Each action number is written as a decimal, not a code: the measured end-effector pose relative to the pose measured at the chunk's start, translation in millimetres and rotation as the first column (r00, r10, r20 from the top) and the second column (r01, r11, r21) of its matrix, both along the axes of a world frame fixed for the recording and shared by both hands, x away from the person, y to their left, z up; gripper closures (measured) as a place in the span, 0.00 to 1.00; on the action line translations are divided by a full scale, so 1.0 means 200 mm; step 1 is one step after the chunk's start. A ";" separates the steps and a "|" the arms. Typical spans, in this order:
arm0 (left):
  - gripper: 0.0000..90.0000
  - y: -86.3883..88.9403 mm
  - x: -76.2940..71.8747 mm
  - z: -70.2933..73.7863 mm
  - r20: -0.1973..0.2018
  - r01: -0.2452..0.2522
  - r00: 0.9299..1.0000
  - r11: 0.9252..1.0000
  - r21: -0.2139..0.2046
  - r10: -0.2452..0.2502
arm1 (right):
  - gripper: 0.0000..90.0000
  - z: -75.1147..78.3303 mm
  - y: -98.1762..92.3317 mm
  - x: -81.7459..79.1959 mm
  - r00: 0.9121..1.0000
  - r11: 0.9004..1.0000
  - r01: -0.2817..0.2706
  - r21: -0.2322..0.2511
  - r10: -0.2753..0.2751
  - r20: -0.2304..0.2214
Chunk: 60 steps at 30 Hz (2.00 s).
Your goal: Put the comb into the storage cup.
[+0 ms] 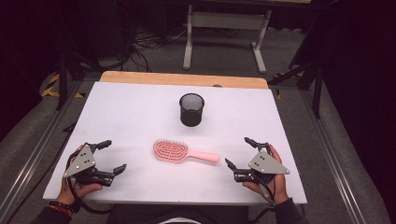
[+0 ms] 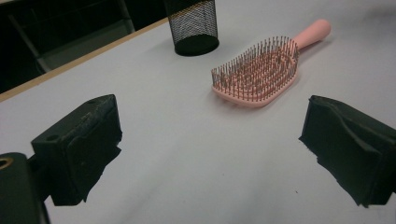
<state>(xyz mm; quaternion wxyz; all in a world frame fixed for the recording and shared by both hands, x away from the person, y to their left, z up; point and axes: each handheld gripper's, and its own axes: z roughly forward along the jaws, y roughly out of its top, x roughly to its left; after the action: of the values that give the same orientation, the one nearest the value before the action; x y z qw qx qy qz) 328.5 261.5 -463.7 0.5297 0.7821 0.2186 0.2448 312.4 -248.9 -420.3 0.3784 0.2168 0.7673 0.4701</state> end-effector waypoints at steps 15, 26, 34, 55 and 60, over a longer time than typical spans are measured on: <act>0.06 0.00 0.00 -0.02 -0.003 0.005 1.000 1.000 0.030 -0.005 | 0.09 -0.04 0.03 0.03 0.998 0.998 -0.009 -0.058 0.006 -0.059; 0.06 0.01 0.01 -0.03 -0.018 0.015 1.000 1.000 0.020 -0.014 | 0.10 -0.01 0.05 0.05 0.996 0.996 -0.026 -0.088 0.018 -0.092; 0.06 0.01 0.00 -0.03 -0.021 0.018 1.000 1.000 -0.003 -0.018 | 0.11 0.08 0.09 0.06 0.991 0.989 -0.074 -0.126 0.059 -0.124; 0.06 -0.02 0.00 -0.03 -0.024 0.012 1.000 1.000 0.022 -0.011 | 0.09 0.16 0.31 0.24 0.960 0.953 -0.139 -0.270 0.063 -0.272; 0.06 -0.01 0.00 -0.03 -0.030 0.018 0.999 1.000 0.020 -0.017 | 0.10 0.17 0.38 0.28 0.951 0.941 -0.171 -0.293 0.080 -0.298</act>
<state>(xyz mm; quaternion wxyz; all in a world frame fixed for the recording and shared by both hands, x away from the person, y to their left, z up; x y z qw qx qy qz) 329.3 258.9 -470.4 0.5205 0.7929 0.2169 0.2308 367.9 -173.9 -385.3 0.2641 0.1683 0.8907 0.3294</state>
